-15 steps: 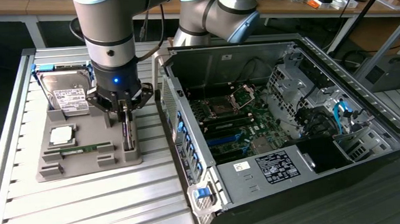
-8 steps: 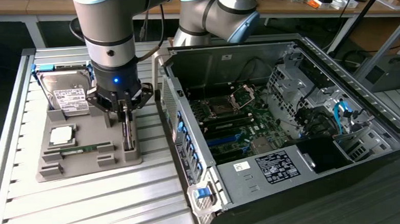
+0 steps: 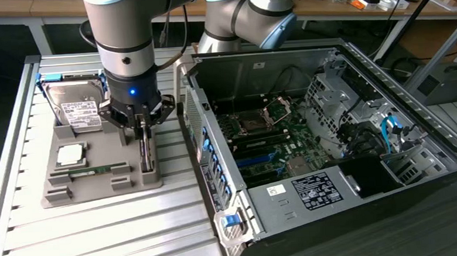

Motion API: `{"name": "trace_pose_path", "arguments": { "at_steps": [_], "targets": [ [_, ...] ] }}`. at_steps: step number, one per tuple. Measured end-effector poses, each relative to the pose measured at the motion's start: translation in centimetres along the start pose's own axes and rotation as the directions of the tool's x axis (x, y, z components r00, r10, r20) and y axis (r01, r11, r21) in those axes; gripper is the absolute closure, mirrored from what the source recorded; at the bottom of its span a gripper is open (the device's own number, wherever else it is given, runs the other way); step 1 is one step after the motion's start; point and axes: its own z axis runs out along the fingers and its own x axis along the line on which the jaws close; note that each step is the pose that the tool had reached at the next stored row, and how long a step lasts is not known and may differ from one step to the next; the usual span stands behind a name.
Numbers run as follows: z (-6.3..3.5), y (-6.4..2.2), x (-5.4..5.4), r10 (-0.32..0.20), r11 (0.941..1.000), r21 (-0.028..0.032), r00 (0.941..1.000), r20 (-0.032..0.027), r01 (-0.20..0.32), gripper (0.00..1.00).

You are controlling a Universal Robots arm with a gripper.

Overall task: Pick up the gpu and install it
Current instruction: 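Pick up the gpu and move the gpu toward the slot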

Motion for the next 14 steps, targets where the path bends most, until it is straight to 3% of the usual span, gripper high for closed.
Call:
{"name": "trace_pose_path", "arguments": {
  "at_steps": [6, 14],
  "targets": [
    [-0.14, 0.0, 0.0, 0.0, 1.0, -0.001, 1.0, 0.0, 0.0, 0.73],
    [-1.59, 0.07, 0.0, 0.0, 1.0, -0.0008, 1.0, -0.0001, 0.0, 0.73]
  ]
}}
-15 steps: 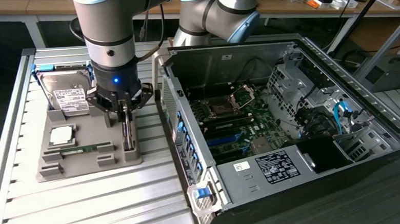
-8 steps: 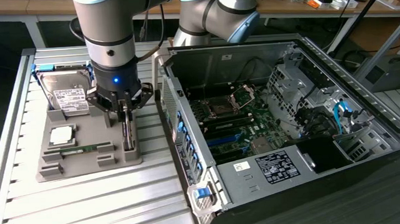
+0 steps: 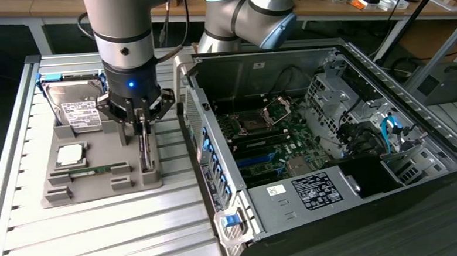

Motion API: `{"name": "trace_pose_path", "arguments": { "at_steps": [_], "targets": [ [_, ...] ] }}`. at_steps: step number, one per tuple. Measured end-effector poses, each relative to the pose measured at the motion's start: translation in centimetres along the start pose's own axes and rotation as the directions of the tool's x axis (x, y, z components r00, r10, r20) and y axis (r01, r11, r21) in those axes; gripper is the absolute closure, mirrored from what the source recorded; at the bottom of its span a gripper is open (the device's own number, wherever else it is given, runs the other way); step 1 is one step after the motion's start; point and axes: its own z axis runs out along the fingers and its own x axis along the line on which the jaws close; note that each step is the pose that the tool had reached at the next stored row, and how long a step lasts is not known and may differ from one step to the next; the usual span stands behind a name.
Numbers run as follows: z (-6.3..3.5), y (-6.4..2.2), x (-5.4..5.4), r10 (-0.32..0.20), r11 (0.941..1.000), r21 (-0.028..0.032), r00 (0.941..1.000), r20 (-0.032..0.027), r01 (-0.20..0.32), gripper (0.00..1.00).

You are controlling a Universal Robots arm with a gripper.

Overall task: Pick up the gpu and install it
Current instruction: 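Pick up the gpu and move the gpu toward the slot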

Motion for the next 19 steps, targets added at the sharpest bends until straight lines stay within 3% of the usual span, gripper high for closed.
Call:
{"name": "trace_pose_path", "arguments": {
  "at_steps": [10, 19],
  "targets": [
    [-1.77, 0.08, 0.0, 0.0, 1.0, 0.0, 1.0, 0.0001, 0.0, 0.73],
    [-2.41, 0.1, -0.1, 0.0, 1.0, -0.0004, 1.0, 0.0001, 0.0, 0.73]
  ]
}}
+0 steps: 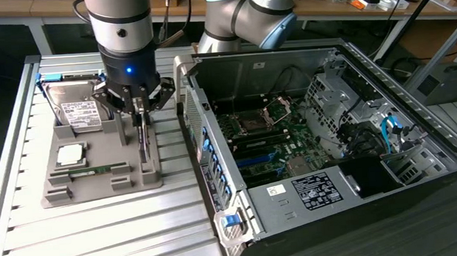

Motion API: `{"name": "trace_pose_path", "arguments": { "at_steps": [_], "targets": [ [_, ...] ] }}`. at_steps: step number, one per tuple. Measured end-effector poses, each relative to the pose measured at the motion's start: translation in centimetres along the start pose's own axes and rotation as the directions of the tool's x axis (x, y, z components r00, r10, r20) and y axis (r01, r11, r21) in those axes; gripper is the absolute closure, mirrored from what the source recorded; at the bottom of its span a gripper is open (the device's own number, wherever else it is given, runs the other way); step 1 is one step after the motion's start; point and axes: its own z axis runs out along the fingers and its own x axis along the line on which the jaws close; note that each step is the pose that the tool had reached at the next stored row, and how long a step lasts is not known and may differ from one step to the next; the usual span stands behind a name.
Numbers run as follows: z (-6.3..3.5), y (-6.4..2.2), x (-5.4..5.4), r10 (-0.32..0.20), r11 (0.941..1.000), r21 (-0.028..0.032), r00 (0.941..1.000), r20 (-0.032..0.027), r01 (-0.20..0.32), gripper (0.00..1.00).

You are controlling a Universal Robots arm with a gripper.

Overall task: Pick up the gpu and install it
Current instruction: 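Pick up the gpu and move the gpu toward the slot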

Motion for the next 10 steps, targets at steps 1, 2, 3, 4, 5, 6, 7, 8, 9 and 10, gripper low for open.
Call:
{"name": "trace_pose_path", "arguments": {
  "at_steps": [1, 2, 3, 4, 5, 6, 7, 8, 9, 10],
  "targets": [
    [-0.06, 0.0, 0.0, 0.0, 1.0, 0.0, 1.0, -0.0001, 0.0, 0.73],
    [-0.08, 0.0, 0.0, 0.0, 1.0, -0.0003, 1.0, 0.0001, 0.0, 0.73],
    [-0.1, 0.01, 0.0, 0.0, 1.0, -0.0005, 1.0, 0.0002, 0.0, 0.73],
    [-0.13, 0.01, 0.0, 0.0, 1.0, -0.0005, 1.0, 0.0001, 0.0, 0.73],
    [-0.16, 0.01, 0.0, 0.0, 1.0, -0.0004, 1.0, -0.0001, 0.0, 0.73],
    [-0.17, 0.01, 0.0, 0.0, 1.0, -0.0009, 1.0, 0.0001, 0.0, 0.73],
    [-0.19, 0.01, 0.0, 0.0, 1.0, -0.001, 1.0, 0.0001, 0.0, 0.73],
    [-0.23, 0.01, 0.0, 0.0, 1.0, -0.001, 1.0, -0.0002, 0.0, 0.73],
    [-0.25, 0.01, 0.0, 0.0, 1.0, -0.0013, 1.0, -0.0002, 0.0, 0.73],
    [-0.28, 0.01, -0.01, 0.0, 1.0, -0.0015, 1.0, -0.0002, 0.0, 0.73]
  ]
}}
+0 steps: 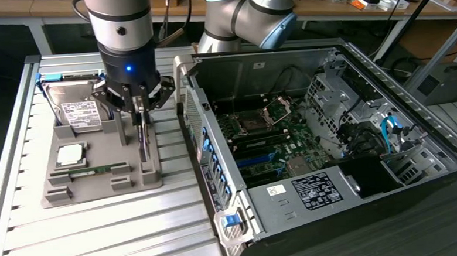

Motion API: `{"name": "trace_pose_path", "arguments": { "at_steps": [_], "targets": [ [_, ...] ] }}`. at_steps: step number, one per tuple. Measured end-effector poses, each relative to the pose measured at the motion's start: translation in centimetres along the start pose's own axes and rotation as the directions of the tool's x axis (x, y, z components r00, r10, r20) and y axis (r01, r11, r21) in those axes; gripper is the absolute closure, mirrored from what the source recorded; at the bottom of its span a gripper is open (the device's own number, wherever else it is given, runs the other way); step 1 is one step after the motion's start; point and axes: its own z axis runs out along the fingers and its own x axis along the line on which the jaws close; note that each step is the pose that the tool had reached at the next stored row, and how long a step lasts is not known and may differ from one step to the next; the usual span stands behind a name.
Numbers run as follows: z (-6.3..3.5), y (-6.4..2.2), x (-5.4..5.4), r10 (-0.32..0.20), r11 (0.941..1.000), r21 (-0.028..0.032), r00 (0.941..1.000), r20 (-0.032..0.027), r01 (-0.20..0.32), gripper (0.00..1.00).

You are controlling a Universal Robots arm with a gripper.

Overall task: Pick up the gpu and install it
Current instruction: 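Pick up the gpu and move the gpu toward the slot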

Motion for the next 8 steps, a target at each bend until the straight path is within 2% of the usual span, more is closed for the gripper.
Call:
{"name": "trace_pose_path", "arguments": {
  "at_steps": [8],
  "targets": [
    [-0.56, 0.03, -0.01, 0.0, 1.0, -0.0052, 1.0, -0.0004, 0.0, 0.73]
  ]
}}
